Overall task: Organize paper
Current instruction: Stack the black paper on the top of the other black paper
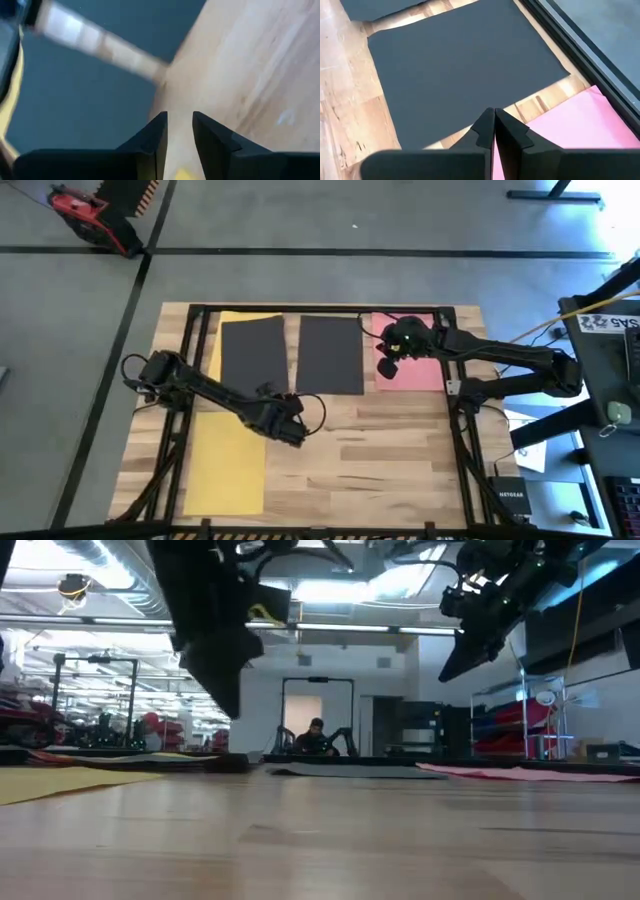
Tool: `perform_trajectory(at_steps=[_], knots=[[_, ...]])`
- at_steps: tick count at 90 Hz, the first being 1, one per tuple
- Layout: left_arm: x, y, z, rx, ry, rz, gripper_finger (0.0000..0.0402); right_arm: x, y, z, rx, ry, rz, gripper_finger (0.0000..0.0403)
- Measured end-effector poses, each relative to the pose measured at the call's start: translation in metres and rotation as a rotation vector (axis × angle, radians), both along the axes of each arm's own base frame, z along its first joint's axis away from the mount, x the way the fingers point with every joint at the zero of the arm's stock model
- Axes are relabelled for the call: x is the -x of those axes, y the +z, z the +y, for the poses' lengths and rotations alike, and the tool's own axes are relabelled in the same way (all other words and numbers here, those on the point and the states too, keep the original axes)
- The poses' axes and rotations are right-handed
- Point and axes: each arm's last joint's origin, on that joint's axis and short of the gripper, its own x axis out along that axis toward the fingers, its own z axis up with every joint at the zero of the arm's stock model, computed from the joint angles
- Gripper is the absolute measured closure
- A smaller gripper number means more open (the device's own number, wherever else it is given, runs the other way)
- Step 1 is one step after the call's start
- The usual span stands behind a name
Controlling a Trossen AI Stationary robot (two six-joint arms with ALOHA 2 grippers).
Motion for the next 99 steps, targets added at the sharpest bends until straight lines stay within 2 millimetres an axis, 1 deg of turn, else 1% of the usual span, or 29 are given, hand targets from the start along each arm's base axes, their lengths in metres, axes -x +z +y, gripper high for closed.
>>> perform_trajectory(at_steps=[11,22,43,52,74,90,99], knots=[[-0.002,-0.012,0.004,-0.043,-0.096,0.012,0.0324,0.0,0.0,0.0,0.002,-0.003,0.002,0.0403],[-0.002,-0.022,0.015,-0.06,-0.115,0.032,0.0324,0.0,0.0,0.0,0.001,-0.003,0.007,0.0403],[0.003,-0.033,0.035,-0.072,-0.072,0.081,0.0324,0.0,0.0,0.0,0.004,-0.006,0.008,0.0403],[0.004,-0.037,0.039,-0.076,-0.084,0.093,0.0324,0.0,0.0,0.0,0.004,-0.005,0.008,0.0403],[0.004,-0.039,0.039,-0.053,-0.093,0.094,0.0324,0.0,0.0,0.0,0.005,-0.006,0.007,0.0403],[0.015,-0.052,0.05,-0.056,-0.058,0.142,0.0324,0.0,0.0,0.0,0.008,-0.007,0.001,0.0403],[0.017,-0.055,0.056,-0.058,-0.044,0.163,0.0324,0.0,0.0,0.0,0.009,-0.007,0.001,0.0403]])
